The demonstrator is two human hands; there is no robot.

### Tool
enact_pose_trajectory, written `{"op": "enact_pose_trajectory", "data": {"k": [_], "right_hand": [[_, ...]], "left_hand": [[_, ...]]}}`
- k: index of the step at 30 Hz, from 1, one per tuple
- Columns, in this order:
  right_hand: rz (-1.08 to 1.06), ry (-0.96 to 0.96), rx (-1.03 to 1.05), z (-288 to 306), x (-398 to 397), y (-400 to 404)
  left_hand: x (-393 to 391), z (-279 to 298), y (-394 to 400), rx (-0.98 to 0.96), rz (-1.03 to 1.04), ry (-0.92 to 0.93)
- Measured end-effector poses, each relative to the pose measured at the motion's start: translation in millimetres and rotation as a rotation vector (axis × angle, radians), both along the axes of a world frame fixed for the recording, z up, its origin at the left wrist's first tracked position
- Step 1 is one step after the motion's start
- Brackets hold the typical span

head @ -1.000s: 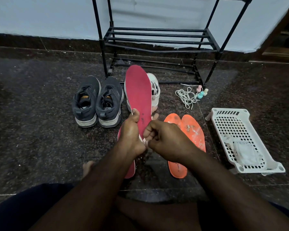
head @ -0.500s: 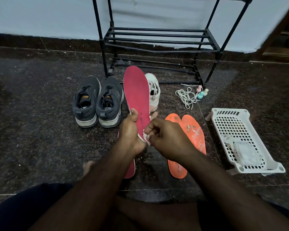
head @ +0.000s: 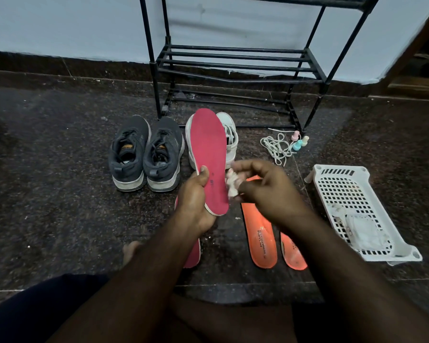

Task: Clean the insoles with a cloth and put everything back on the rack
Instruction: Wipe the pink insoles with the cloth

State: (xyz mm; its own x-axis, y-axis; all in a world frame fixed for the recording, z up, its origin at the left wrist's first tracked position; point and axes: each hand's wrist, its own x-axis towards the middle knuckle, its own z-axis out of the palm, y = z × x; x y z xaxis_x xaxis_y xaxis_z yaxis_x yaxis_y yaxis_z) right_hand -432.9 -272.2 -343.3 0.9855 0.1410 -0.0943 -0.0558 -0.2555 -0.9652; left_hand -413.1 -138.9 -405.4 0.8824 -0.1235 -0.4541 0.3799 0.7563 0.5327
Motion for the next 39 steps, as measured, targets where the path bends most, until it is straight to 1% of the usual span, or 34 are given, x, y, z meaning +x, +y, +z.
{"op": "enact_pose_trajectory", "data": {"k": [2, 5, 9, 10, 12, 16, 19, 21, 25, 27, 29, 31, 33, 36, 37, 39], "right_hand": [[-0.078, 0.031, 0.113, 8, 4, -9], [-0.152, 0.001, 0.108, 11, 8, -20], [-0.086, -0.058, 0.151, 16, 6, -20], [-0.067, -0.082, 0.126, 15, 5, -19], [-0.061, -0.154, -0.018, 10, 6, -18], [-0.044, -0.280, -0.288, -7, 7, -10], [0.073, -0.516, -0.541, -18, 1, 3], [0.098, -0.597, -0.686, -26, 4, 3], [-0.092, -0.535, -0.723, -28, 21, -10], [-0.071, -0.494, -0.722, -26, 18, -11], [0.027, -0.432, -0.717, -25, 9, -7], [0.076, -0.384, -0.690, -25, 5, -8], [0.045, -0.398, -0.656, -24, 8, -10], [-0.063, -0.465, -0.688, -23, 16, -15], [-0.098, -0.459, -0.680, -22, 19, -18], [-0.150, -0.388, -0.572, -17, 22, -22]], "left_hand": [[0, -2, 1, -0.024, 0.029, -0.028], [0, -3, 2, -0.064, -0.013, -0.085], [0, -5, 4, -0.093, -0.033, -0.041], [1, -5, 4, -0.095, -0.036, -0.023], [0, -4, 2, -0.068, -0.046, -0.031], [-4, -3, -2, 0.064, -0.055, -0.121], [-4, -5, -6, 0.118, -0.061, -0.136], [-7, -6, -10, 0.145, -0.090, -0.150], [-13, -3, -15, 0.188, -0.159, -0.160], [-13, -3, -14, 0.192, -0.159, -0.153], [-12, -5, -14, 0.195, -0.144, -0.144], [-12, -7, -14, 0.190, -0.132, -0.140], [-13, -6, -14, 0.184, -0.152, -0.142], [-16, -3, -14, 0.208, -0.198, -0.132], [-16, -1, -13, 0.191, -0.202, -0.119], [-15, 0, -11, 0.115, -0.207, -0.106]]}}
